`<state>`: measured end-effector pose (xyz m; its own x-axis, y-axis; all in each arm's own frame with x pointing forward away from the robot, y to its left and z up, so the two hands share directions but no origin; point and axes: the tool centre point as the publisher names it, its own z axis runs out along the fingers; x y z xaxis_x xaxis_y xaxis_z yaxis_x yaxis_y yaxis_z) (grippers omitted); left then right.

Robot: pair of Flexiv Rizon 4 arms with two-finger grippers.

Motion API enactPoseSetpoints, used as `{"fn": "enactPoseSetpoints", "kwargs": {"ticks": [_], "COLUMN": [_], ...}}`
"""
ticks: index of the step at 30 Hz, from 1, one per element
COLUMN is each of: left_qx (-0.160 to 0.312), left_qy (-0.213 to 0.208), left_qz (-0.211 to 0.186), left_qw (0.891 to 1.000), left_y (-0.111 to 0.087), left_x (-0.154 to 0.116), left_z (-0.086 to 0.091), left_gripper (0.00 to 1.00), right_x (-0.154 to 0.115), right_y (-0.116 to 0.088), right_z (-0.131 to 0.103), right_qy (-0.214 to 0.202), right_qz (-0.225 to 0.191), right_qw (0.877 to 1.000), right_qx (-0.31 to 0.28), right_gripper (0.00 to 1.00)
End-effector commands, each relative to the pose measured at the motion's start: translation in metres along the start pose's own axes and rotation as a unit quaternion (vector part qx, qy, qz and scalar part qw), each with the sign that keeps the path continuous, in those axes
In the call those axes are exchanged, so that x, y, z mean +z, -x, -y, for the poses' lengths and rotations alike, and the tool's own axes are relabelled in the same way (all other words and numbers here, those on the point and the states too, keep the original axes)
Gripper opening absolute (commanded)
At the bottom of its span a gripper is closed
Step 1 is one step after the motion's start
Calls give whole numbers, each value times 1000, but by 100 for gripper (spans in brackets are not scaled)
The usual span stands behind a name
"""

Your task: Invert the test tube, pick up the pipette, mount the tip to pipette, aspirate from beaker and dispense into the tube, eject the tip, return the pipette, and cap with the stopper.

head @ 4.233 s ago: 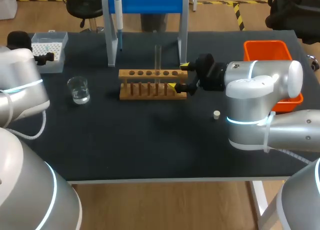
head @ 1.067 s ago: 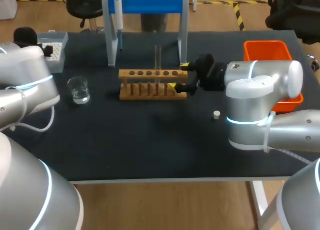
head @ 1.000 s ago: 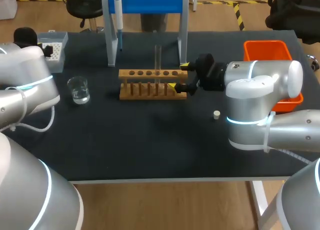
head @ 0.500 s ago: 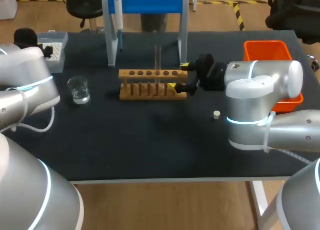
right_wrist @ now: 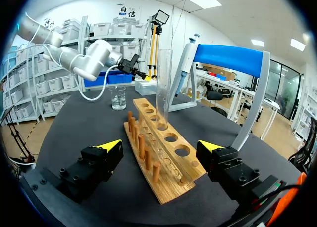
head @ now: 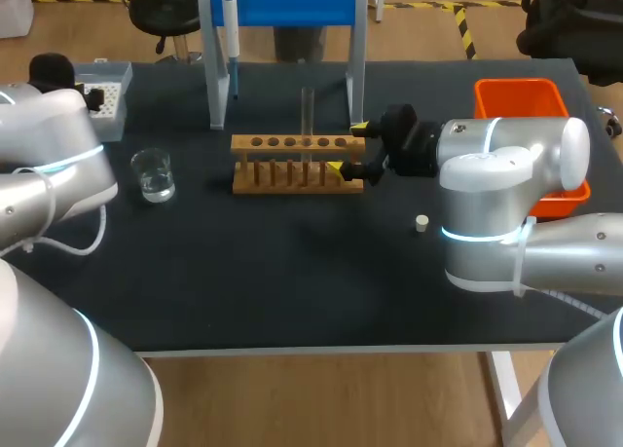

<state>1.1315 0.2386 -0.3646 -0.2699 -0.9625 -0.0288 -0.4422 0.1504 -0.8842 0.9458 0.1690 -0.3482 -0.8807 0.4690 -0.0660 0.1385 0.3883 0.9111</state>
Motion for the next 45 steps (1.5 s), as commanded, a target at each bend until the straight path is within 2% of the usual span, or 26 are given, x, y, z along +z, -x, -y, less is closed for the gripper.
{"fn": "enactPoseSetpoints", "kwargs": {"ticks": [1,17,22,31,33,34,36,38,40,42,45], "left_qx": [1,-1,-2,-3,-3,-3,-4,-4,-4,-4,-4], "left_qy": [6,9,9,10,10,10,10,10,10,11,11], "left_qz": [-3,-3,-3,-3,-4,-4,-4,-4,-4,-5,-4], "left_qw": [1000,1000,1000,1000,1000,1000,1000,1000,1000,1000,1000], "left_y": [2,3,3,2,2,2,2,3,3,3,3], "left_x": [3,4,4,4,4,4,4,4,4,4,4], "left_z": [1,0,-1,-3,-3,-3,-3,-3,-4,-4,-4], "left_gripper": [45,43,36,37,30,20,18,9,8,1,0], "right_x": [1,1,1,1,1,1,1,1,1,1,1], "right_y": [0,0,0,0,0,0,0,0,0,0,0], "right_z": [1,1,1,1,1,1,1,1,1,1,1], "right_qy": [1,1,1,1,1,1,1,1,1,1,1], "right_qz": [1,1,1,1,1,1,1,1,1,1,1], "right_qw": [1000,1000,1000,1000,1000,1000,1000,1000,1000,1000,1000], "right_qx": [0,0,0,0,0,0,0,0,0,0,0], "right_gripper": [100,100,100,100,100,100,100,100,100,100,100]}}
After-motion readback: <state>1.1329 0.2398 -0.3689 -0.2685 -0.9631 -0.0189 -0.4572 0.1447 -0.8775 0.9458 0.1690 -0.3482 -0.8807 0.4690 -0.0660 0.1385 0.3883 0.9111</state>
